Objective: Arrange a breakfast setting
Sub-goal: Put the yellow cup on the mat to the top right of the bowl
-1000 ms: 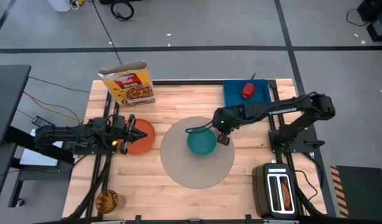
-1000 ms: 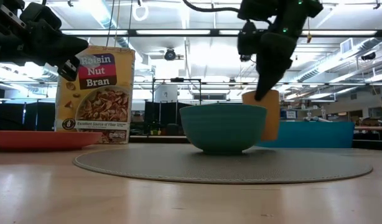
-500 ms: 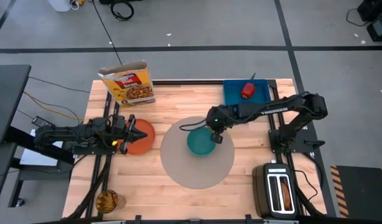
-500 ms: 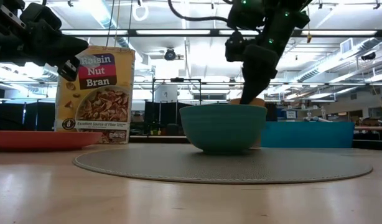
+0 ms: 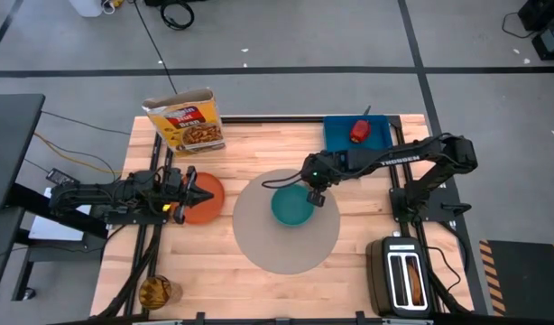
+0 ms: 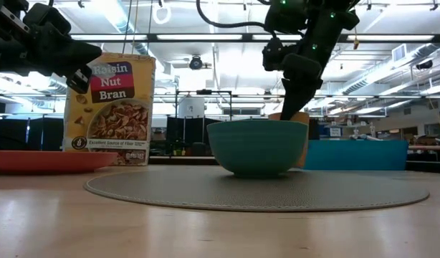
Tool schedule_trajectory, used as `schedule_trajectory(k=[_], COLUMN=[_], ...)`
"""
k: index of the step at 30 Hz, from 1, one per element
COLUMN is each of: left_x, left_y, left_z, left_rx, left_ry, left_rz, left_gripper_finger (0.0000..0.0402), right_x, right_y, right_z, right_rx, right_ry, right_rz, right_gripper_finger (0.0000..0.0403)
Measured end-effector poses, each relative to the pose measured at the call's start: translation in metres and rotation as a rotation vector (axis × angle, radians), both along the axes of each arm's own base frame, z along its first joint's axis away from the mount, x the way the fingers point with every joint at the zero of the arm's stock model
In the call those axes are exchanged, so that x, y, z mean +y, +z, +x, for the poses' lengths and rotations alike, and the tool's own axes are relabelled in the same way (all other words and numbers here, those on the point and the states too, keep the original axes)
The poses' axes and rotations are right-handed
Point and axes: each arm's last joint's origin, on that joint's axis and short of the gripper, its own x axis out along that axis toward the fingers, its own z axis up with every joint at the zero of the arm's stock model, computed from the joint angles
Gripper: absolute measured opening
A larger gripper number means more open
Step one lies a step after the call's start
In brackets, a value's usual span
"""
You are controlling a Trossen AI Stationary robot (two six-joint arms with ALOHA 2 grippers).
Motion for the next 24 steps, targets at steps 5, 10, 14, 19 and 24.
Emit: schedule_trajectory(k=[5,10,14,19,24], left_x=[0.0000,0.0000,0.0000,0.0000,0.0000], left_y=[0.0000,0.0001,0.0001,0.0001,0.0000], left_z=[0.0000,0.0000,0.0000,0.0000,0.0000], left_rx=[0.000,0.000,0.000,0.000,0.000], left_ry=[0.000,0.000,0.000,0.000,0.000], left_rz=[0.000,0.000,-0.001,0.000,0.000], left_gripper_finger=[0.0011,0.0011,0.0011,0.0011,0.0011], right_x=[-0.0025,-0.0028,-0.0026,-0.0026,-0.0025], right_y=[-0.0003,-0.0005,-0.0004,-0.0004,0.0034], right_z=[-0.0008,-0.0014,-0.0012,-0.0012,-0.0030], right_rx=[0.000,0.005,0.001,0.002,-0.003], right_ry=[-0.040,-0.043,-0.051,-0.050,-0.028], right_rz=[0.016,0.017,0.021,0.021,0.008], right_gripper_finger=[0.0021,0.0036,0.0054,0.0087,0.0128])
